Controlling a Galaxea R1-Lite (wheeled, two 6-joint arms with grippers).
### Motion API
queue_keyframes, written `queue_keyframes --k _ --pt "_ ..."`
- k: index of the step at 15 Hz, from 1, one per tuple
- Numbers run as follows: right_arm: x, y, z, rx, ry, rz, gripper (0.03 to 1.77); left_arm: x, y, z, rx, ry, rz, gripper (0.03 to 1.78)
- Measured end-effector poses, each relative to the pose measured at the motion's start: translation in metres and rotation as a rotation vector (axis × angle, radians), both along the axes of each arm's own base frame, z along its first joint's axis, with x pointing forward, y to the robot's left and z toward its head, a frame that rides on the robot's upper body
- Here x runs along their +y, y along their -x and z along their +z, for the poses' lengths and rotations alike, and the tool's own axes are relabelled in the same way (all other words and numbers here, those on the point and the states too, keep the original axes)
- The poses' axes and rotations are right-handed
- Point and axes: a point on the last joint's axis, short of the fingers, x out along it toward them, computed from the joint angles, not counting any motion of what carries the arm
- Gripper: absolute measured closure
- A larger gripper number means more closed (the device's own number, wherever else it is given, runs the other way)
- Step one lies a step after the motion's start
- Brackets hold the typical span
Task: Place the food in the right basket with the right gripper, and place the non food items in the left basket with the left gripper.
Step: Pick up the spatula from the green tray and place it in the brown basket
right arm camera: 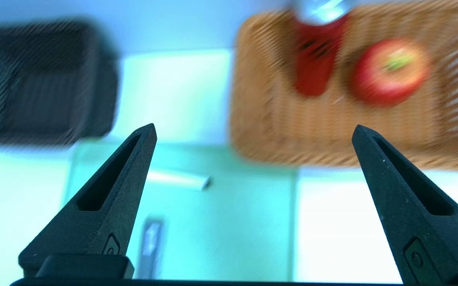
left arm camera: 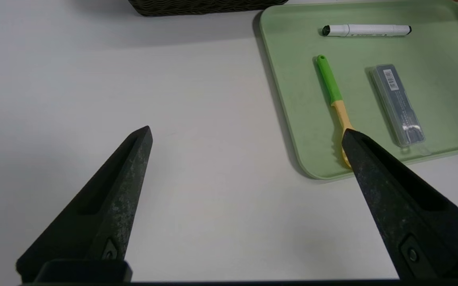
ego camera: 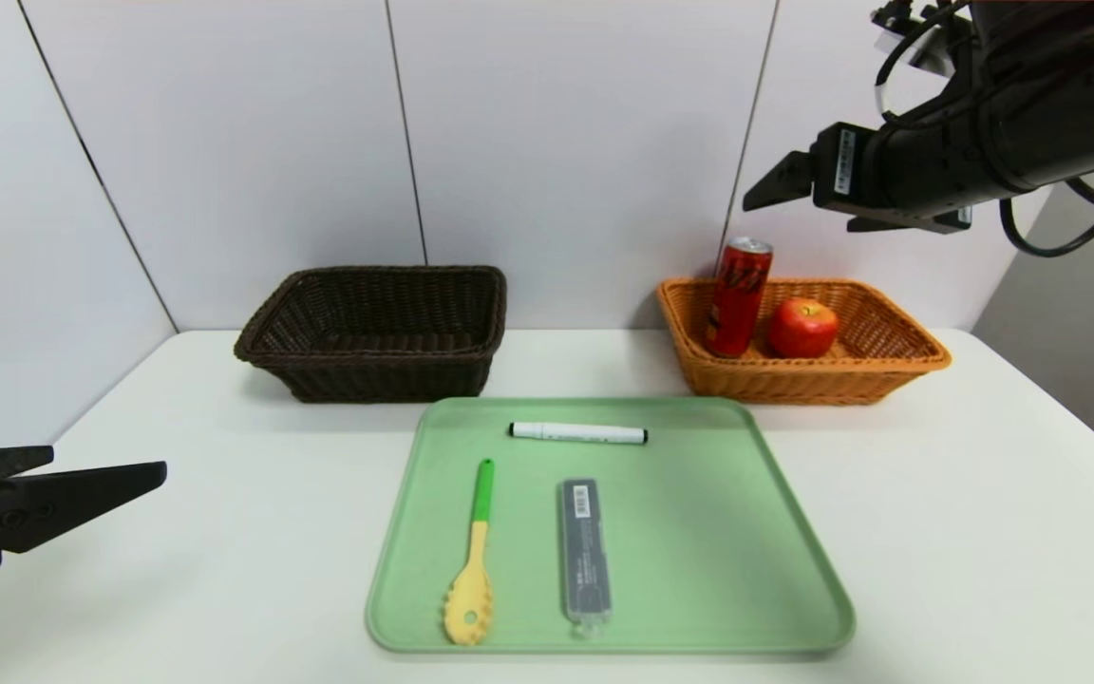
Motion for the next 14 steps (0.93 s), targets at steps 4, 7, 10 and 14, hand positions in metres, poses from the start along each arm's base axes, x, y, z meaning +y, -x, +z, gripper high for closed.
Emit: queue_keyframes --k 4,7,10,14 --pt "0.039 0.044 -0.003 0.132 -0.001 0.137 0.11 0.002 0.008 0.001 -0.017 -0.014 0.032 0.12" --pt "0.052 0.061 -0.006 0.19 0.002 0.172 0.11 0.003 0.017 -0.001 0.013 -0.02 0.036 0.12" --pt "0.053 0.073 -0.007 0.233 0.018 0.185 0.11 0.003 0.022 0.0 -0.002 -0.019 0.035 0.12" --pt "0.034 0.093 -0.006 0.196 0.17 0.121 0.11 0.002 0.023 0.002 -0.016 -0.017 0.028 0.12"
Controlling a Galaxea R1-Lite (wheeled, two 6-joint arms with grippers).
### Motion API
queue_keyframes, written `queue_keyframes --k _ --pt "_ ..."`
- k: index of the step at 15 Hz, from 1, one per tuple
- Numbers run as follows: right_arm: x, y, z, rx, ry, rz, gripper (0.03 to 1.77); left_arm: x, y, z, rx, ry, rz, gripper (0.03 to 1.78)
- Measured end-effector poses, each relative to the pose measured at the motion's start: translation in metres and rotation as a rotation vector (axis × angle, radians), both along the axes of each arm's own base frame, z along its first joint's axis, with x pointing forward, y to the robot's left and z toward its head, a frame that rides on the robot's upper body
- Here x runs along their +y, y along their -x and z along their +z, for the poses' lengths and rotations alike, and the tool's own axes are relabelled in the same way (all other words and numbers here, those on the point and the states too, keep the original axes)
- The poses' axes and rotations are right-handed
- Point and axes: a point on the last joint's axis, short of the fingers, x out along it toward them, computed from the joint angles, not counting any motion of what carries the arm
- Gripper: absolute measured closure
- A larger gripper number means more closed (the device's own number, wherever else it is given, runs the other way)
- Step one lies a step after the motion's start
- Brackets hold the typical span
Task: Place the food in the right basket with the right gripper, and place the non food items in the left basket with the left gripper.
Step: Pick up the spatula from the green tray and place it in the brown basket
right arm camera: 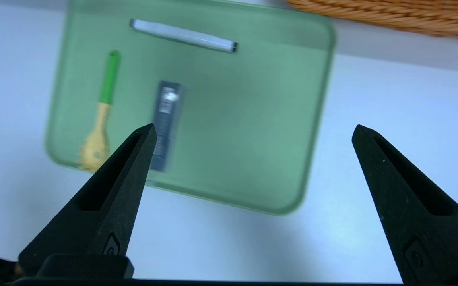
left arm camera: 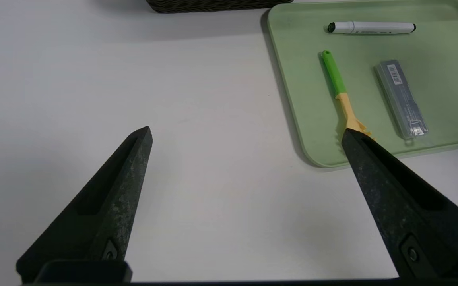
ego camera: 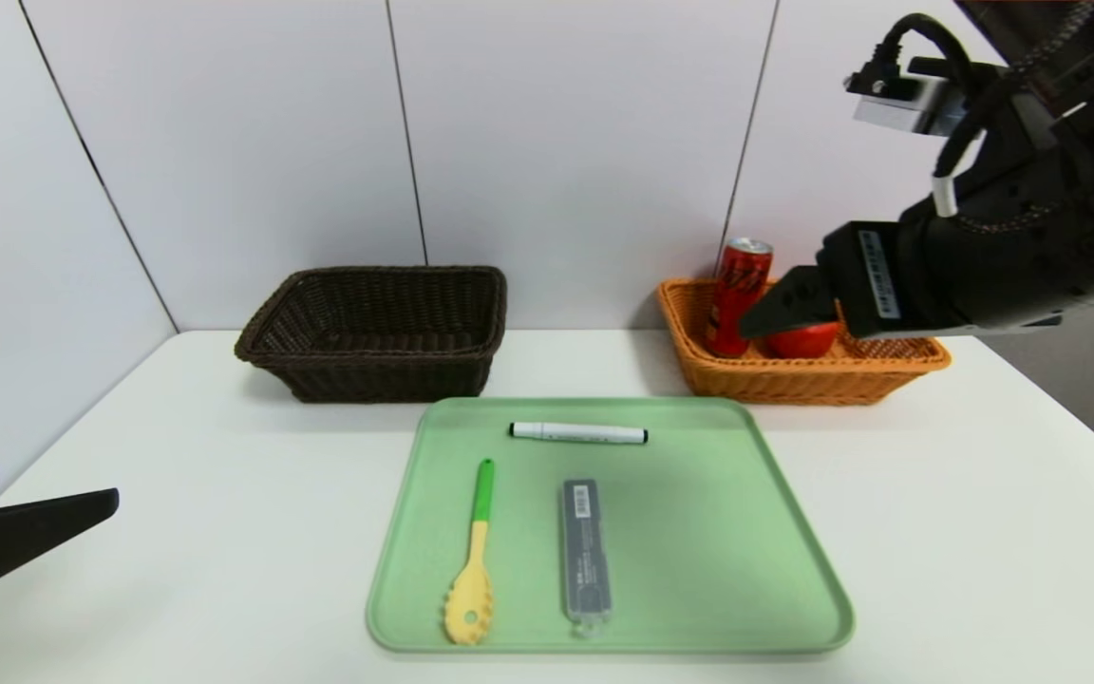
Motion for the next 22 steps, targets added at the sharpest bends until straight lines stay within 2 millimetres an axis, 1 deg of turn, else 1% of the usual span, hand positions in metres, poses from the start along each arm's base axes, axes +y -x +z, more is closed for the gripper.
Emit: queue_keyframes --k 2,5,8,11,13,14,16,18,22 --pt "-0.016 0.017 -0.002 -0.017 0.08 0.002 0.1 -0.002 -0.003 0.002 0.006 -0.003 -0.017 0.12" --pt "-0.043 0.045 -0.01 -0.008 0.121 -0.014 0.1 -0.01 -0.019 0.011 0.017 -0.03 -0.032 0.12" --pt "-0.081 0.067 -0.024 -0.003 0.16 -0.113 0.1 -0.032 -0.041 0.02 0.045 -0.09 -0.046 0.12" --pt "-0.106 0.085 -0.047 -0.018 0.17 -0.19 0.1 -0.064 -0.073 0.028 0.116 -0.109 -0.069 0.12" --pt "-0.113 0.094 -0.063 -0.056 0.149 -0.209 0.1 -0.091 -0.092 0.035 0.189 -0.084 -0.081 0.12" --pt "-0.114 0.095 -0.067 -0.087 0.127 -0.213 0.1 -0.103 -0.1 0.034 0.242 -0.08 -0.084 0.12" --pt "-0.114 0.095 -0.069 -0.137 0.06 -0.194 0.1 -0.128 -0.116 0.028 0.346 -0.076 -0.078 0.12" --pt "-0.115 0.095 -0.07 -0.14 0.029 -0.18 0.1 -0.151 -0.131 0.022 0.421 -0.078 -0.071 0.12" --pt "-0.117 0.093 -0.074 -0.118 0.022 -0.202 0.1 -0.187 -0.153 0.015 0.555 -0.095 -0.045 0.12"
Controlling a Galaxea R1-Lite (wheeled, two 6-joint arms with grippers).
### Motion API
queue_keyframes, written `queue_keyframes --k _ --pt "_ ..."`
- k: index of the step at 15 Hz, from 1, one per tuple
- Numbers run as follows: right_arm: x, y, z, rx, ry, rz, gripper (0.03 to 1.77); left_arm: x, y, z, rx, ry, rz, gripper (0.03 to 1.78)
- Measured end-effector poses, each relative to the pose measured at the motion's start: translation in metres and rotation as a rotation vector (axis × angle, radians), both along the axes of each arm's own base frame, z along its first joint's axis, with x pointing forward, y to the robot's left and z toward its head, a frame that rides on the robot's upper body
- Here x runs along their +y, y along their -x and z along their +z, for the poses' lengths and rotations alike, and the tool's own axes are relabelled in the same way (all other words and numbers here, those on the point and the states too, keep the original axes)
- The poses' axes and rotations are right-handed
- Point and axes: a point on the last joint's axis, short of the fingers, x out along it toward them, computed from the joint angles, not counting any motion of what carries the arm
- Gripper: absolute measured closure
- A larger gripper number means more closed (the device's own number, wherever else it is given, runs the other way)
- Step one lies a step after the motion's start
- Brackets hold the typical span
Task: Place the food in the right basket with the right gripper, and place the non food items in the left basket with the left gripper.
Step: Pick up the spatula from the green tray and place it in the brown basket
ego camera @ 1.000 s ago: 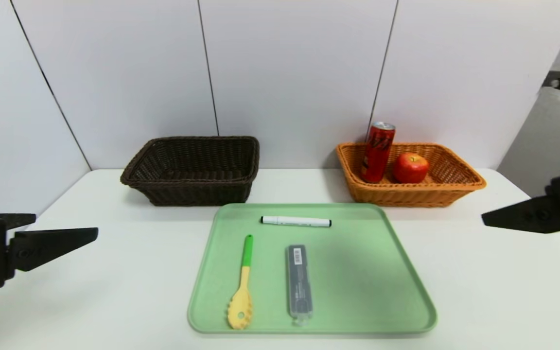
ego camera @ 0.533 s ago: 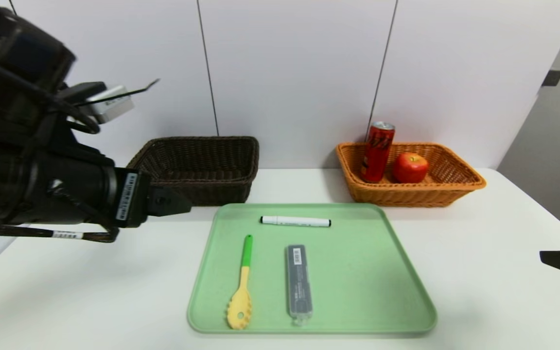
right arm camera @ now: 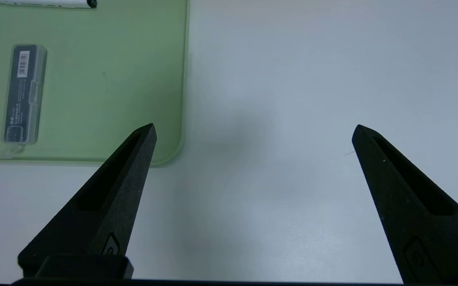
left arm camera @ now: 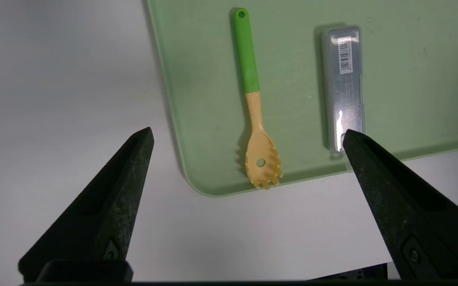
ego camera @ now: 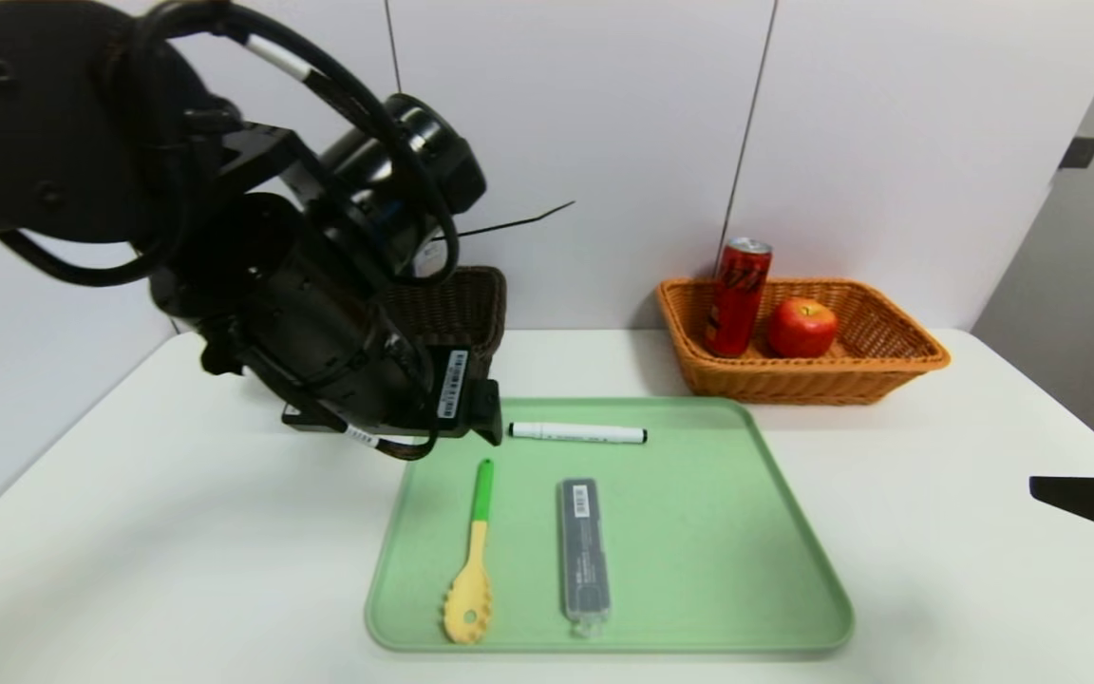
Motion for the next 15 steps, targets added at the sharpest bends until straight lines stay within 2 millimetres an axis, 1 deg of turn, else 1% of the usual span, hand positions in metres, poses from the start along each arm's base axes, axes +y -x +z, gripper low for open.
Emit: queue_keyframes --k 1,3,6,10,15 --pt "-0.001 0.0 -0.001 0.002 0.001 -0.01 0.1 -0.007 -0.006 -0.003 0.033 -0.012 -0.003 0.12" --pt "-0.004 -0.001 -0.001 0.005 0.001 -0.041 0.1 -0.02 -0.017 -0.02 0.117 -0.065 -0.01 0.12" --pt "-0.007 -0.003 -0.004 0.005 0.0 -0.066 0.1 -0.035 -0.032 -0.045 0.176 -0.124 -0.03 0.12" --pt "-0.008 -0.003 -0.008 0.02 -0.001 -0.08 0.1 -0.044 -0.042 -0.067 0.235 -0.15 -0.053 0.12" --pt "-0.008 -0.004 -0.01 0.021 -0.002 -0.087 0.1 -0.049 -0.05 -0.081 0.273 -0.145 -0.055 0.12"
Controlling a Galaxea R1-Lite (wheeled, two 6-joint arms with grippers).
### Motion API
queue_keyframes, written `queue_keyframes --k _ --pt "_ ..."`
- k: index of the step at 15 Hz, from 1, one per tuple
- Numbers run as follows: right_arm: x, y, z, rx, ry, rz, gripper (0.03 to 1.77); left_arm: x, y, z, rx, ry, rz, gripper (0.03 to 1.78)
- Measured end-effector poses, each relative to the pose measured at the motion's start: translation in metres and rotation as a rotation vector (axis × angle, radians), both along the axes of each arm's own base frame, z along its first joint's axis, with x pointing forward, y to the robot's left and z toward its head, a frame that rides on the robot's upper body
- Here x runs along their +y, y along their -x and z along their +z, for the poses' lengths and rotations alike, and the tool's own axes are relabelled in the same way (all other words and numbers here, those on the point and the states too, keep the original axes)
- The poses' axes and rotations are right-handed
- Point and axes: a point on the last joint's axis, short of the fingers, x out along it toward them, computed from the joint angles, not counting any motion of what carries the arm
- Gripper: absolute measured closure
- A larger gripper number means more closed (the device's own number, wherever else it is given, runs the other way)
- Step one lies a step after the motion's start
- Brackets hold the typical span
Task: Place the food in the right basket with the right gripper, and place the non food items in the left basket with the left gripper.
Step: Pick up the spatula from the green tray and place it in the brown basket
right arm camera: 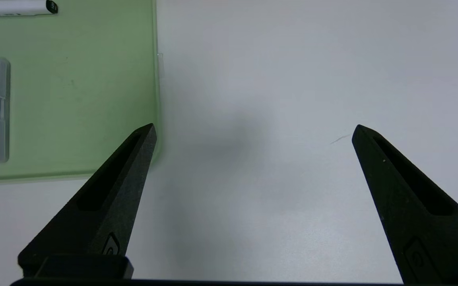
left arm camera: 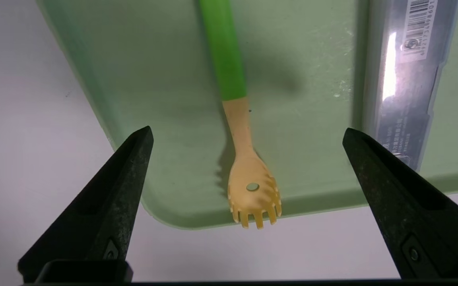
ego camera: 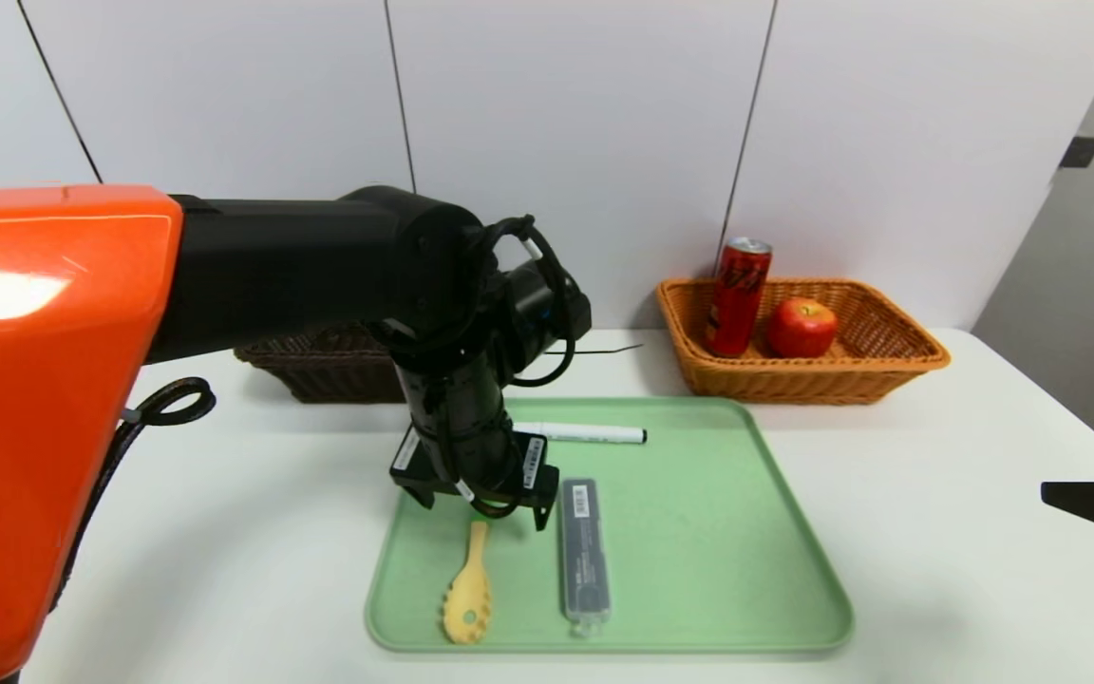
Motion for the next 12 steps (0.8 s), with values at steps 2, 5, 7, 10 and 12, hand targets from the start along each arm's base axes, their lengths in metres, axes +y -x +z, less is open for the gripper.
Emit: queue_keyframes --k 2,5,7,10,12 --pt "0.0 0.0 0.0 0.0 0.001 -0.002 0.1 0.001 -0.005 -0.004 0.023 0.016 0.005 0.12" --pt "0.0 0.001 0.0 -0.002 0.001 -0.003 0.1 0.001 -0.01 -0.012 0.038 0.005 0.015 0.12" --pt "-0.001 0.001 0.0 -0.002 0.001 -0.004 0.1 0.003 -0.013 -0.015 0.043 -0.003 0.02 0.12" --pt "-0.001 0.001 0.0 -0.001 0.002 -0.003 0.1 0.002 -0.015 -0.018 0.049 -0.008 0.027 0.12" --pt "-0.001 0.001 0.0 -0.001 0.004 -0.001 0.1 0.003 -0.017 -0.02 0.049 -0.002 0.031 0.12"
